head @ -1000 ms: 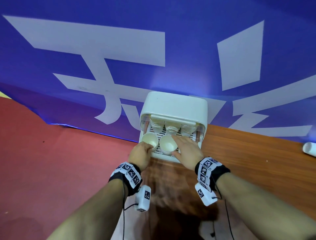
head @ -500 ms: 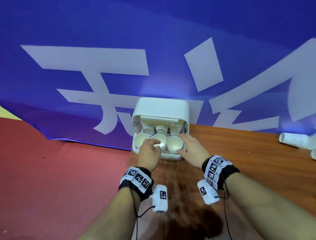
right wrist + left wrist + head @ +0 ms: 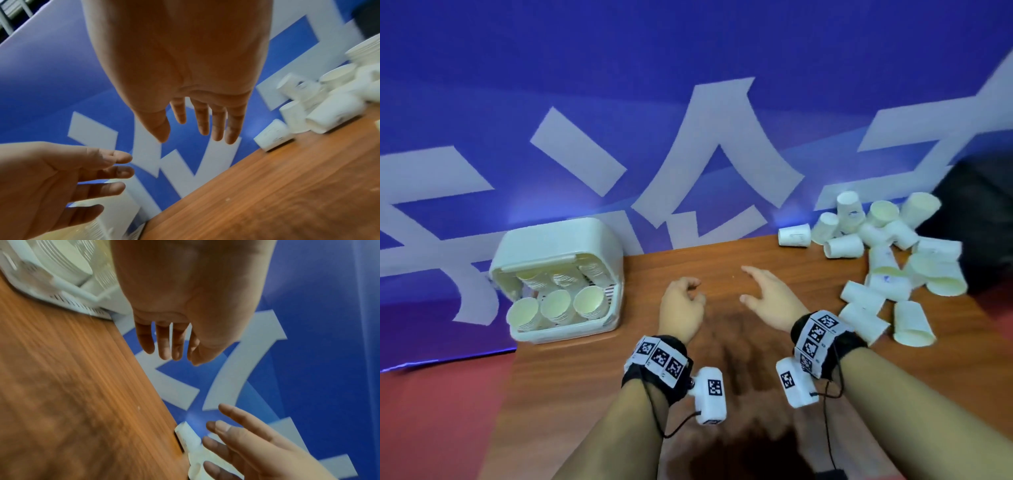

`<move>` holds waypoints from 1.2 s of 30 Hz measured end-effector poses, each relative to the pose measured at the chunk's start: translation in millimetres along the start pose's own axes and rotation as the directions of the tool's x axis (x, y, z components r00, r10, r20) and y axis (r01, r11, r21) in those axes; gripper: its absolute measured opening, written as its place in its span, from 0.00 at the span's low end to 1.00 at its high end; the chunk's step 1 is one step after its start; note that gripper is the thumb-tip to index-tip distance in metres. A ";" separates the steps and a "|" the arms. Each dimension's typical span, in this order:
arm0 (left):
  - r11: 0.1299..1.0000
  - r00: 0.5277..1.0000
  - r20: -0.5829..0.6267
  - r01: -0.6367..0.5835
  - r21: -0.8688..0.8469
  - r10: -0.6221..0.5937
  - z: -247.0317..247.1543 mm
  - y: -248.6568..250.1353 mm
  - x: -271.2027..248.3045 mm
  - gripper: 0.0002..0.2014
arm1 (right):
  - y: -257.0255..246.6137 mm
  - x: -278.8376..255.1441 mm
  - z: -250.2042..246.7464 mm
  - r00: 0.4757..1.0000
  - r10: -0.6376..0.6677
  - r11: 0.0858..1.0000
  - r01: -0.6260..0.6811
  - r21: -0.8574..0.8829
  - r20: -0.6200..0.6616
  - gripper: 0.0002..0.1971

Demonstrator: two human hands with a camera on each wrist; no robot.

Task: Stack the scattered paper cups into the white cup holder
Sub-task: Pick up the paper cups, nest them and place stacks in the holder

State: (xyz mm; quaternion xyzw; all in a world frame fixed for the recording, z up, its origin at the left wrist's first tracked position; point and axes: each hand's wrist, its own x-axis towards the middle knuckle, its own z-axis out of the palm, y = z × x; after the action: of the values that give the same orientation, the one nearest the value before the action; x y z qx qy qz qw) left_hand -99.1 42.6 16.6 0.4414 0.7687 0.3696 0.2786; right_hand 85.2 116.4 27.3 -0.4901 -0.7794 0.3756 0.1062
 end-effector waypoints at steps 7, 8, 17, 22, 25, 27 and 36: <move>0.999 0.991 0.131 0.008 0.034 -0.012 150.8 80.2 -22.7 0.12 | 140.9 -44.9 -109.3 0.988 0.144 0.989 -0.142 0.046 -0.049 0.31; 0.999 0.988 0.154 0.014 0.041 -0.020 169.2 88.4 -25.8 0.13 | 158.9 -49.3 -122.1 0.985 0.160 0.986 -0.156 0.054 -0.061 0.31; 0.990 0.962 0.271 -0.015 0.143 -0.024 277.1 131.4 -28.0 0.13 | 281.9 -76.9 -182.4 0.960 0.265 0.964 -0.262 0.047 -0.092 0.26; 0.983 0.937 0.347 -0.042 0.177 -0.022 313.4 125.5 -22.6 0.13 | 320.4 -78.7 -174.5 0.943 0.332 0.942 -0.333 -0.040 -0.028 0.30; 0.971 0.933 0.359 -0.073 0.227 -0.013 326.2 118.6 -18.4 0.16 | 336.6 -76.1 -168.0 0.942 0.335 0.939 -0.331 -0.097 0.026 0.38; 0.967 0.932 0.362 -0.078 0.242 -0.015 329.6 115.8 -15.6 0.19 | 346.7 -72.1 -165.4 0.943 0.327 0.937 -0.314 -0.155 0.066 0.42; 0.924 0.910 0.411 -0.118 0.364 -0.045 336.0 102.4 -3.9 0.24 | 367.3 -51.4 -158.2 0.927 0.289 0.940 -0.228 -0.253 0.238 0.39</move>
State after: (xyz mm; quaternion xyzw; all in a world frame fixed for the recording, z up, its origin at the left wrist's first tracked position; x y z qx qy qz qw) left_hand 204.6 182.0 -91.6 0.5694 0.7410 0.1170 0.3361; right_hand 446.5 236.4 -105.5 -0.5415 -0.7516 0.3610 -0.1076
